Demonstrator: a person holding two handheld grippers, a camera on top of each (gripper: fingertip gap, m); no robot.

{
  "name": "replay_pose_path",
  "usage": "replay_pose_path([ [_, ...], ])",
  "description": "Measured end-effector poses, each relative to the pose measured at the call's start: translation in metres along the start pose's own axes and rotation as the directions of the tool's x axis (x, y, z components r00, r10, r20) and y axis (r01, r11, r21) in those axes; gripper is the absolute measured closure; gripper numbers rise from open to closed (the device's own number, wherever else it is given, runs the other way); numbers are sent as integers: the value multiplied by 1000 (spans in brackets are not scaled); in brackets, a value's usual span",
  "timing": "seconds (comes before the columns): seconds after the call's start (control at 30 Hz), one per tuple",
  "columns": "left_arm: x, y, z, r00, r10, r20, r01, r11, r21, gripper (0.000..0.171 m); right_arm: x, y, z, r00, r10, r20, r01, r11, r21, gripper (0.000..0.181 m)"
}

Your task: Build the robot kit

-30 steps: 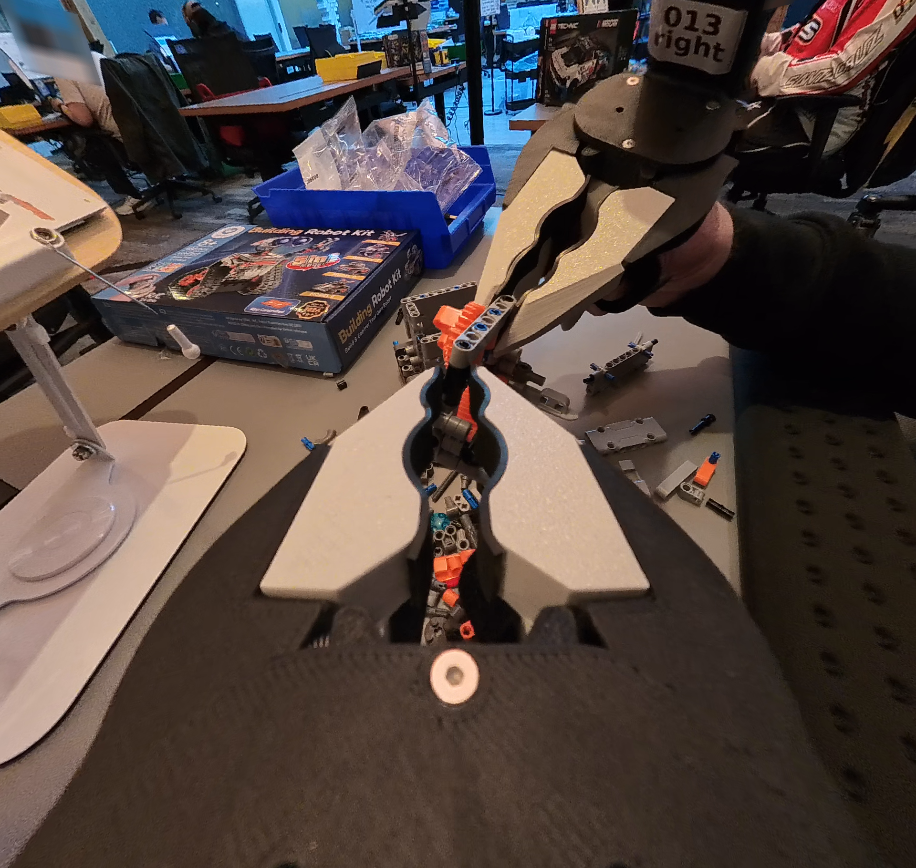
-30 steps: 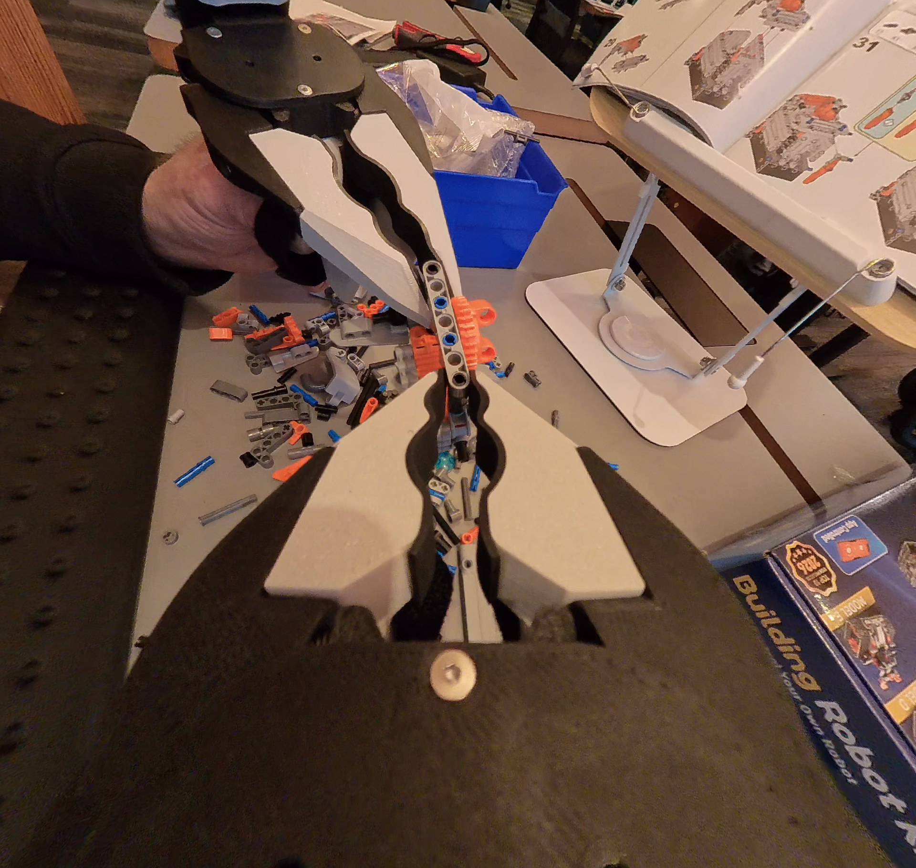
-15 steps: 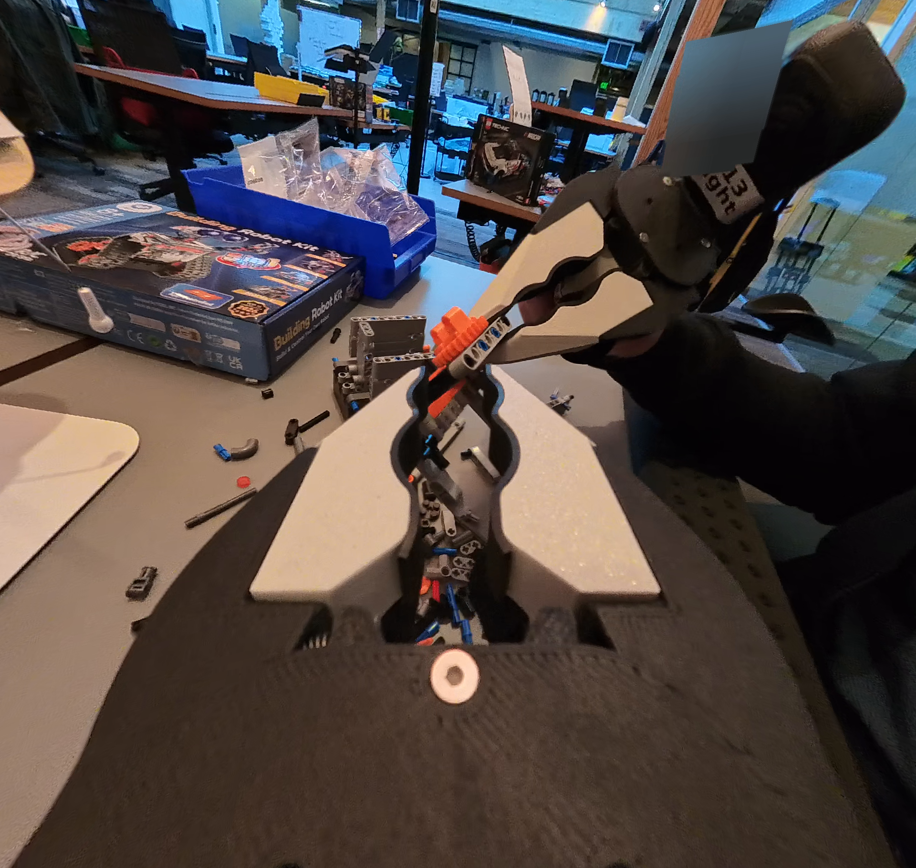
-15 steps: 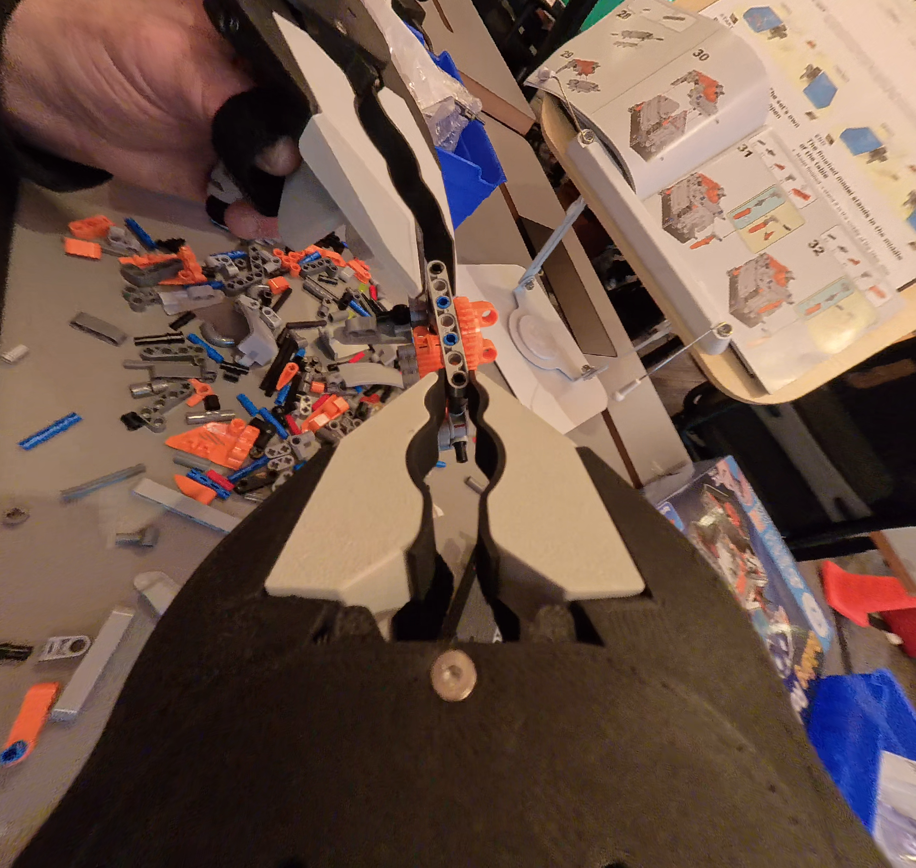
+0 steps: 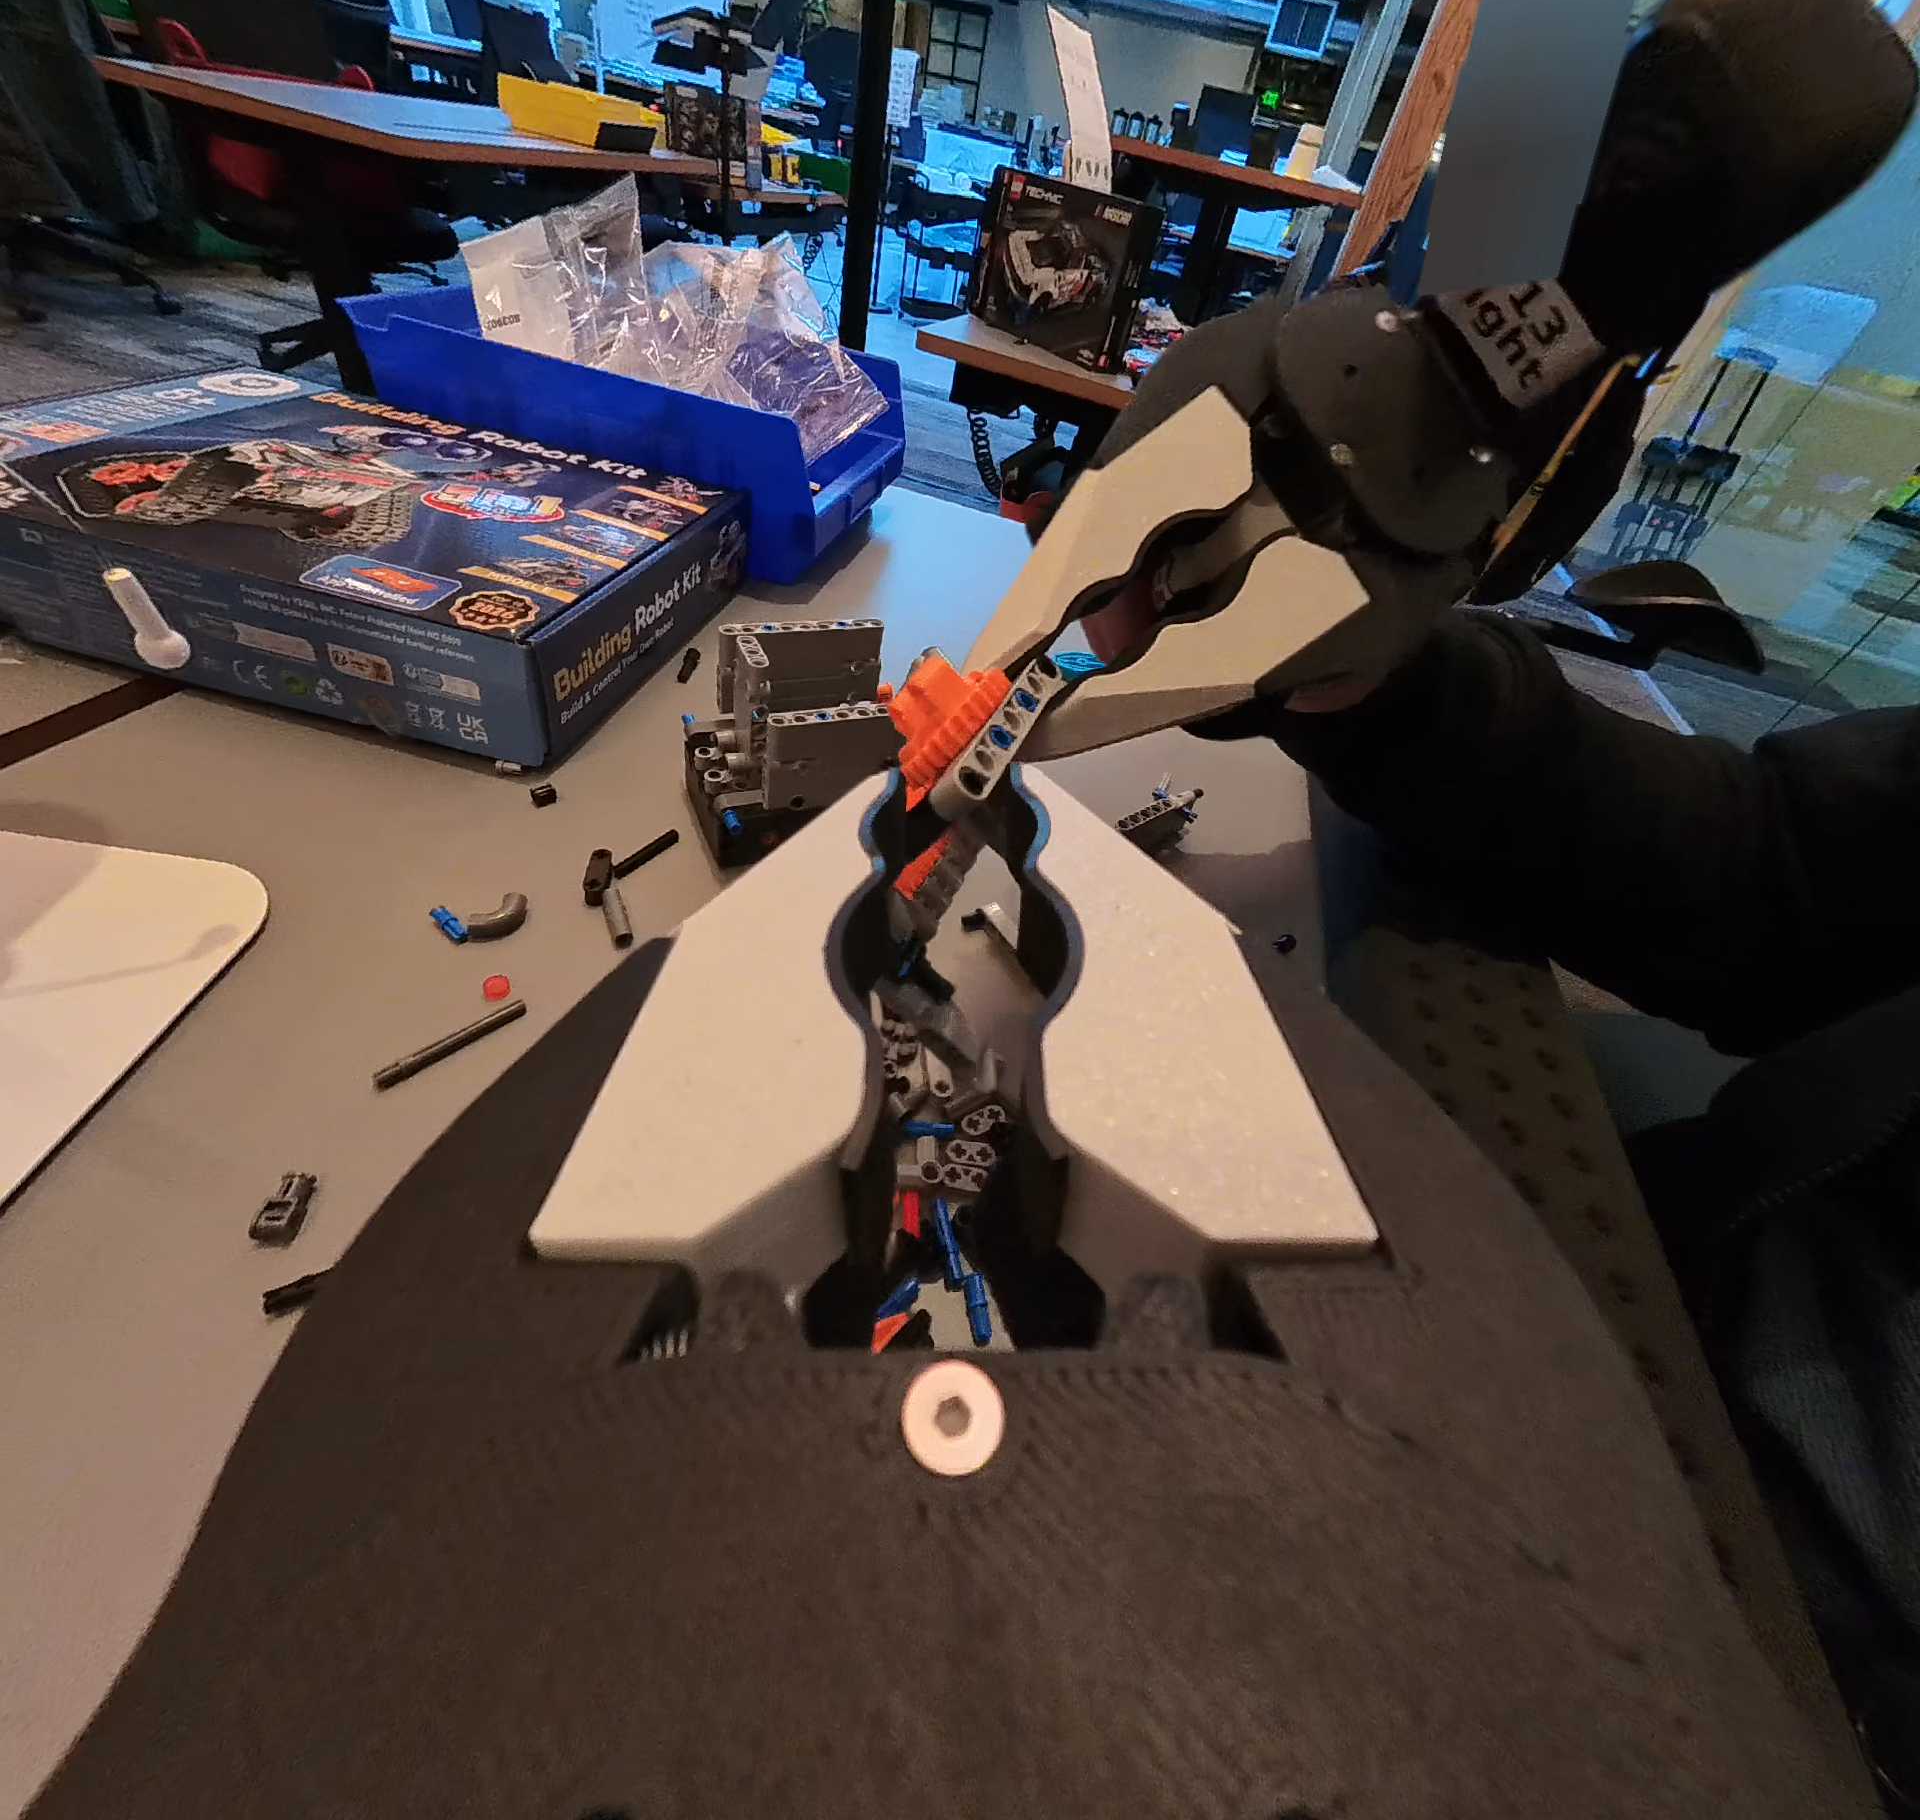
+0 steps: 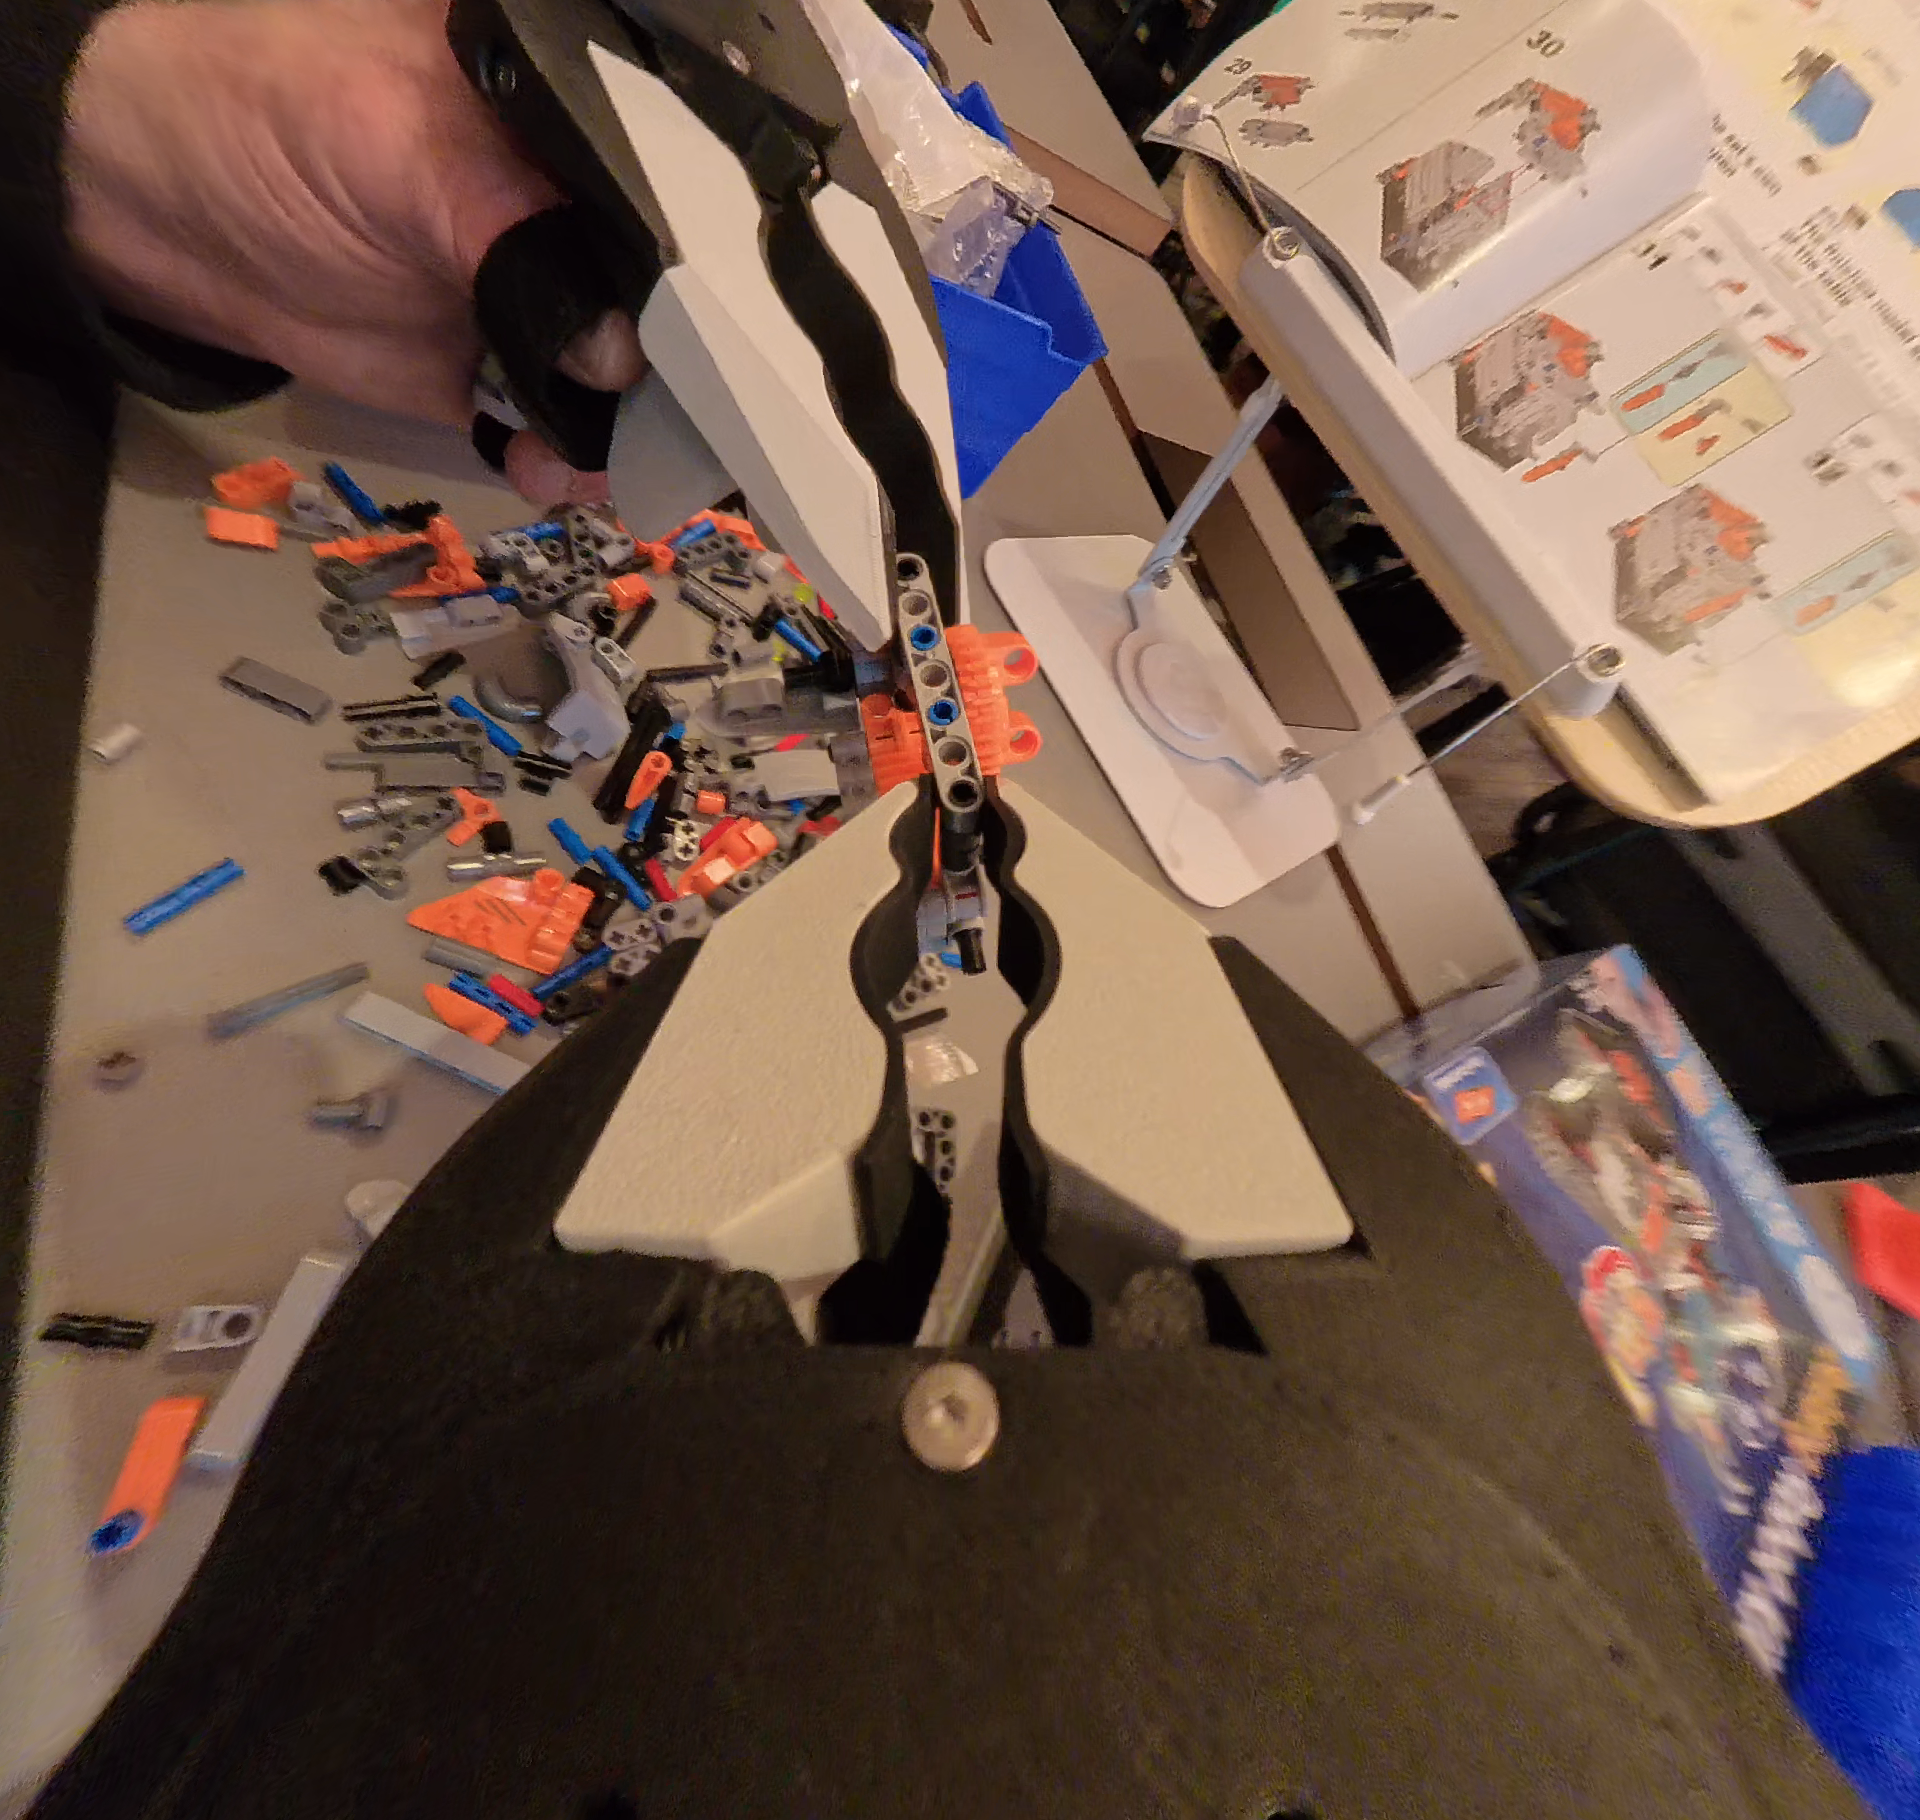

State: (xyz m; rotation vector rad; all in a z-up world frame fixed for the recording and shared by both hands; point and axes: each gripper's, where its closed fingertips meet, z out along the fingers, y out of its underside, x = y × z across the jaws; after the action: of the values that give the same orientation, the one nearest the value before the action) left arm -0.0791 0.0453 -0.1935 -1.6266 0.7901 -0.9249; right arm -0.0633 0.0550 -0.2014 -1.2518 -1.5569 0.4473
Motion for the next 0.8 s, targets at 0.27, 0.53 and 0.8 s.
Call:
replay_pose_path([
  [0.27, 2, 1, 0, 996, -68, -49, 68, 998, 2, 161, -7, 3, -1, 927, 307, 218, -318, 948, 18, 176],
  [0.53, 5, 7, 4, 991, -106, -86, 104, 994, -22, 165, -16, 8, -3, 708, 566, 424, -600, 798, -63, 176],
  [0.8, 8, 9, 7, 987, -115, -111, 112, 993, -30, 164, -15, 4, -7, 594, 627, 504, -696, 715, -68, 176],
])
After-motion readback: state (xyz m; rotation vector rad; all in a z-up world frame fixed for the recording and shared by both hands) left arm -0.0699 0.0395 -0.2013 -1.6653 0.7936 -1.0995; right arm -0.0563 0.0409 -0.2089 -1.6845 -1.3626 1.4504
